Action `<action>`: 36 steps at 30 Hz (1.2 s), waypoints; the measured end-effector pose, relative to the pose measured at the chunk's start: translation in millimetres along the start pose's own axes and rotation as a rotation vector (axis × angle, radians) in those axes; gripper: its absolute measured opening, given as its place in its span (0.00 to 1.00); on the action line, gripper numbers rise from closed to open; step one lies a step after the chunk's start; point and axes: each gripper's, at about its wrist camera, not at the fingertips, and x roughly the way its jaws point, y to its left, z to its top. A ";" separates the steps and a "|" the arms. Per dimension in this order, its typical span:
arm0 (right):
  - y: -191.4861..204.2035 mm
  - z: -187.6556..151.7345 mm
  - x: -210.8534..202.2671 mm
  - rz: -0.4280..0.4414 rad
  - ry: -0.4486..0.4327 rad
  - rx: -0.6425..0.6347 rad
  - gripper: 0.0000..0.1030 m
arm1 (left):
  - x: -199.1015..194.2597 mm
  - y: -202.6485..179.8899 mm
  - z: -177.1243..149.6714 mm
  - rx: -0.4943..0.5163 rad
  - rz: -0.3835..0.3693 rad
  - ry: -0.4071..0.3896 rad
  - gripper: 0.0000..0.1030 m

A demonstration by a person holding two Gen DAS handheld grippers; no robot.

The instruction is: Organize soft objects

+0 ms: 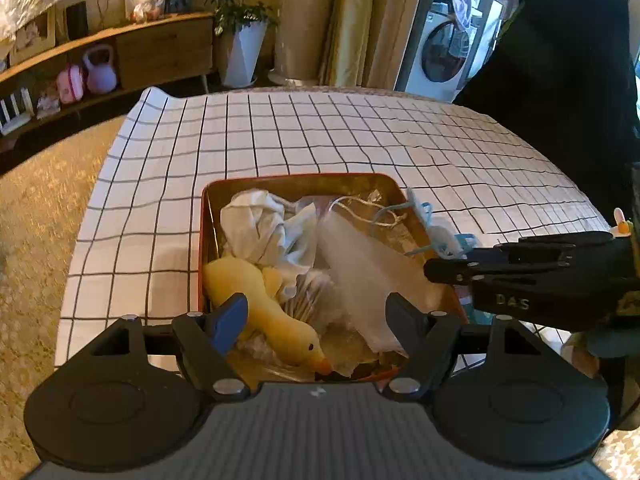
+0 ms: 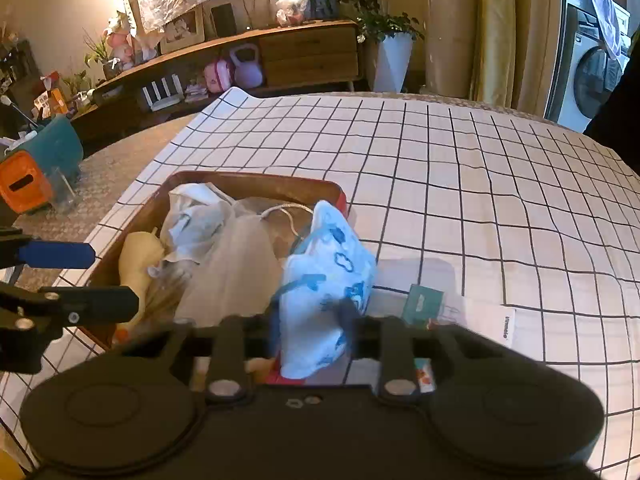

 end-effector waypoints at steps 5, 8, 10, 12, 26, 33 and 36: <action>8.0 0.2 -9.0 0.007 -0.019 -0.020 0.06 | 1.7 0.3 -1.2 0.005 0.011 0.003 0.74; 11.6 1.5 -21.2 -0.003 -0.047 -0.047 0.01 | 0.0 0.2 -0.7 -0.003 0.014 0.000 0.74; 12.0 3.9 -31.5 0.000 -0.068 -0.050 0.01 | -2.3 -0.7 -0.3 -0.007 0.017 -0.004 0.74; 12.7 8.8 -42.5 0.025 -0.092 -0.050 0.01 | -4.7 -1.4 0.6 -0.004 0.022 -0.010 0.74; 18.2 26.1 -15.0 0.246 0.006 0.064 0.04 | -14.9 14.0 0.9 -0.012 0.067 -0.022 0.74; 18.5 7.0 -4.7 0.129 0.030 -0.013 0.22 | -6.4 17.0 -0.7 -0.011 0.071 -0.010 0.74; 20.1 2.8 -7.1 0.116 0.027 -0.045 0.40 | -3.4 15.2 -1.2 -0.006 0.066 -0.006 0.74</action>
